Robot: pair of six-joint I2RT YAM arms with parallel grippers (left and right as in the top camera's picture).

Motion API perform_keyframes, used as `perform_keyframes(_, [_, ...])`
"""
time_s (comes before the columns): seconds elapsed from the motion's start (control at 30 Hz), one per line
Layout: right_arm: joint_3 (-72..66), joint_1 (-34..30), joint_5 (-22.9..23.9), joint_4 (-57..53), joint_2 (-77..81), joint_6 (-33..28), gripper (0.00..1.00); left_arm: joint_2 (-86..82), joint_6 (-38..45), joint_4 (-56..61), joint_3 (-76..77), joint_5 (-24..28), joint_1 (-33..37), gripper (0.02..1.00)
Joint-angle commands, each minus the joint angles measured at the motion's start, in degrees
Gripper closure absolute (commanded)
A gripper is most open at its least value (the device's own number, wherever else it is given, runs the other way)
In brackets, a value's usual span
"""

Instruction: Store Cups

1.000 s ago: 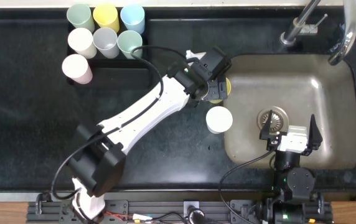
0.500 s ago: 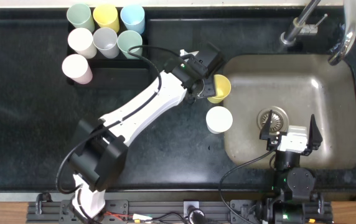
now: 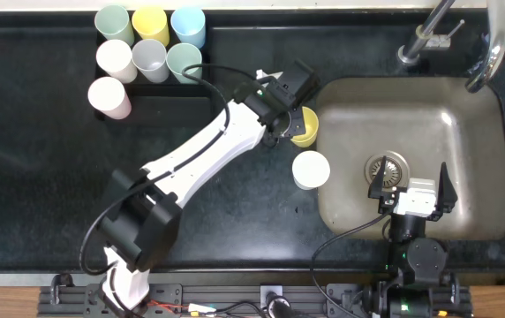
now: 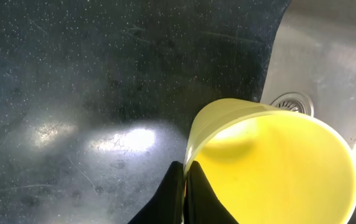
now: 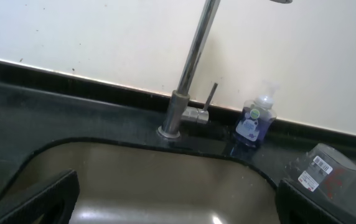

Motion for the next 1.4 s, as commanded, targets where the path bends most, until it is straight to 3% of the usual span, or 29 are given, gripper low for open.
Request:
perform_keyframes(0.03, [-0.8, -0.1, 0.0, 0.3, -0.4, 0.0, 0.003, -1.5, 0.0, -1.0, 0.8, -1.3, 1.3, 0.98])
perform_keyframes(0.33, [-0.8, -0.1, 0.0, 0.3, -0.4, 0.0, 0.003, -15.5, 0.0, -11.7, 0.8, -5.4, 9.8, 0.982])
perform_keyframes(0.47, [-0.8, -0.1, 0.0, 0.3, -0.4, 0.0, 0.003, -19.5, 0.0, -19.1, 0.8, -5.6, 16.7, 0.982])
perform_keyframes(0.53, [-0.8, -0.1, 0.0, 0.3, -0.4, 0.0, 0.003, -21.1, 0.0, -24.9, 0.8, -5.6, 23.6, 0.982])
perform_keyframes(0.83, [-0.8, -0.1, 0.0, 0.3, -0.4, 0.0, 0.003, -20.9, 0.0, -27.1, -0.2, -4.5, 38.1, 0.982])
perform_keyframes(1.4, [-0.8, -0.1, 0.0, 0.3, -0.4, 0.0, 0.003, -11.2, 0.0, -21.0, -0.2, -1.5, 40.7, 0.982])
